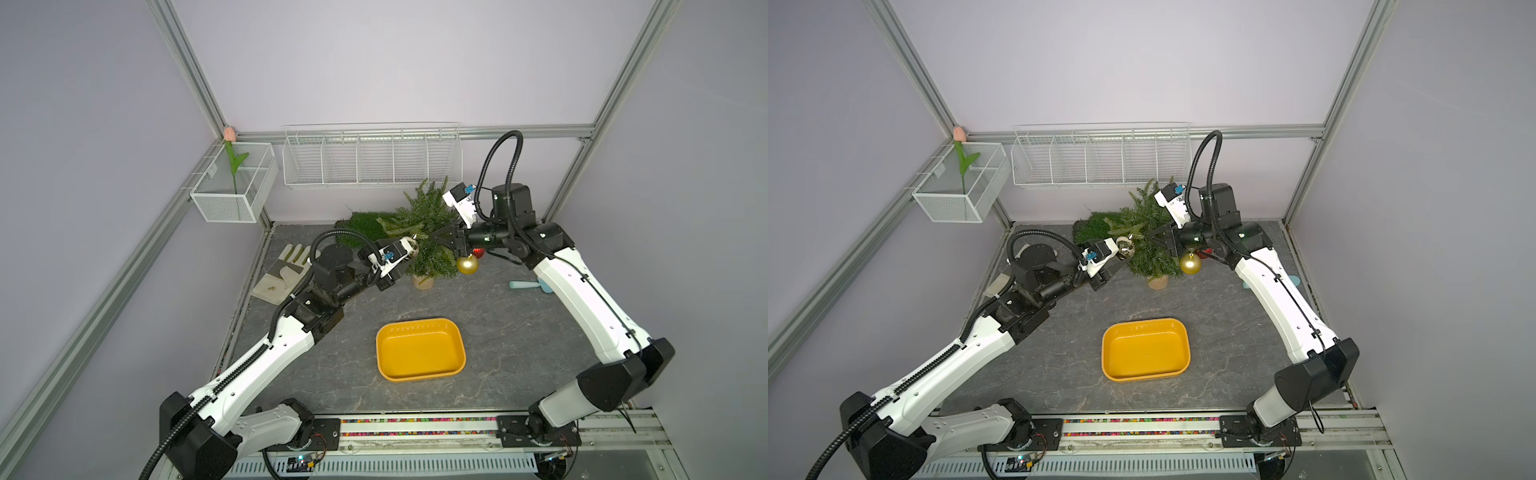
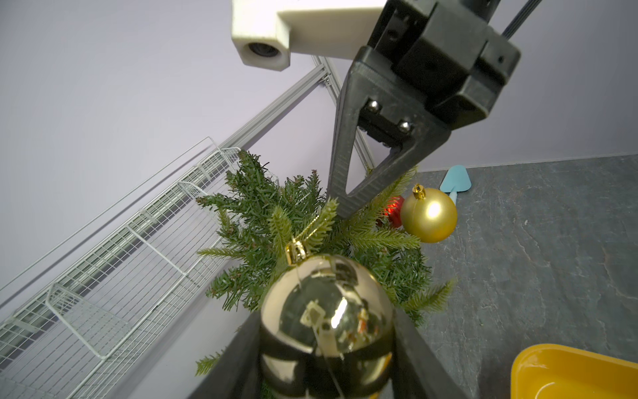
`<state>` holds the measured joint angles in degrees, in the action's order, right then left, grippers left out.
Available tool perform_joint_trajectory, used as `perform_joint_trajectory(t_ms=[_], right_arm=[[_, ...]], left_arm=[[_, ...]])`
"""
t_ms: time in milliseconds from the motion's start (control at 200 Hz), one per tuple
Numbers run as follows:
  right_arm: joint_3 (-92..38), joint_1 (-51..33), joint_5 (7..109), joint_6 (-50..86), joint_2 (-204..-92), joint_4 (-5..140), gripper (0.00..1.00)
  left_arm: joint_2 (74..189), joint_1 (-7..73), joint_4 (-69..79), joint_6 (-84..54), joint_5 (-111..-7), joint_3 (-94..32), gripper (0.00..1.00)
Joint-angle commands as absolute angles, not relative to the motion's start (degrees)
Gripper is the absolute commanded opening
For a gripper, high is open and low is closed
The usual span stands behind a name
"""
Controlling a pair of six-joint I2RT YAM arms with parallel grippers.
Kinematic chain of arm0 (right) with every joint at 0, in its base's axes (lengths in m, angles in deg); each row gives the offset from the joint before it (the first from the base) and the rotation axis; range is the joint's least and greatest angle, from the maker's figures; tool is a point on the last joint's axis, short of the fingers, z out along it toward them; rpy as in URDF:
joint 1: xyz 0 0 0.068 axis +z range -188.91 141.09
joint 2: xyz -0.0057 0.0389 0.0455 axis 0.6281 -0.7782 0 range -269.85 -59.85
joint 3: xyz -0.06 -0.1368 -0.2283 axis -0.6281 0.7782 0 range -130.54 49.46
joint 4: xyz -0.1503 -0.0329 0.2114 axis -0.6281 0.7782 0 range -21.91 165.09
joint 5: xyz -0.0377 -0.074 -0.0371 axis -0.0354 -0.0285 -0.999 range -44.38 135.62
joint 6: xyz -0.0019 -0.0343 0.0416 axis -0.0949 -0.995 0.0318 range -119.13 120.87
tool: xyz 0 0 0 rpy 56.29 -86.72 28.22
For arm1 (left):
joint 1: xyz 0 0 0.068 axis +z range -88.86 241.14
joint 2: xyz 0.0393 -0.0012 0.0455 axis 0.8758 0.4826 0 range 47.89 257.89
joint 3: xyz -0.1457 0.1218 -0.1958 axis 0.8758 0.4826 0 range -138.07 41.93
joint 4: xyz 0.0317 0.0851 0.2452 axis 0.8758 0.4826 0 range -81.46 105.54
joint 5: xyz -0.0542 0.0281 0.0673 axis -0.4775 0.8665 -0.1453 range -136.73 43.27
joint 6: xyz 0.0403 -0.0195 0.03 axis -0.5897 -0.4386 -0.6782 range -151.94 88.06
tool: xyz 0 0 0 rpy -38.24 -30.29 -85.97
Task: Decorate the small christmas tree with ornaments
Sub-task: Hang an ornament on the christmas tree.
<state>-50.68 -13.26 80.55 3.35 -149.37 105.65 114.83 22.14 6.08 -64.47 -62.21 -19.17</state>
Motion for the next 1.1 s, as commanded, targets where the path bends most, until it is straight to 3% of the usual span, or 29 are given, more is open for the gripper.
perform_joint_trajectory(t_ms=[0, 250, 650, 905, 1095], right_arm=[[-49.77, -13.21, 77.78, 2.08, -150.60, 106.26, 0.06], [-50.30, -13.26, 77.34, 2.51, -151.69, 104.60, 0.07], [-48.58, -13.22, 81.06, 3.59, -149.06, 100.79, 0.07], [-47.09, -13.19, 84.96, 4.02, -147.40, 97.22, 0.07], [-47.22, -13.07, 85.64, 4.63, -147.56, 97.00, 0.08]], left_arm=[[115.60, 22.47, 6.83, -64.02, -65.61, -22.33, 0.25], [116.44, 22.47, 8.98, -64.54, -65.79, -23.51, 0.28], [116.27, 22.47, 10.29, -62.48, -53.03, -22.11, 0.23], [111.30, 22.47, 2.89, -62.61, -61.15, -15.65, 0.27], [111.44, 22.47, 5.94, -61.97, -58.27, -16.88, 0.27]])
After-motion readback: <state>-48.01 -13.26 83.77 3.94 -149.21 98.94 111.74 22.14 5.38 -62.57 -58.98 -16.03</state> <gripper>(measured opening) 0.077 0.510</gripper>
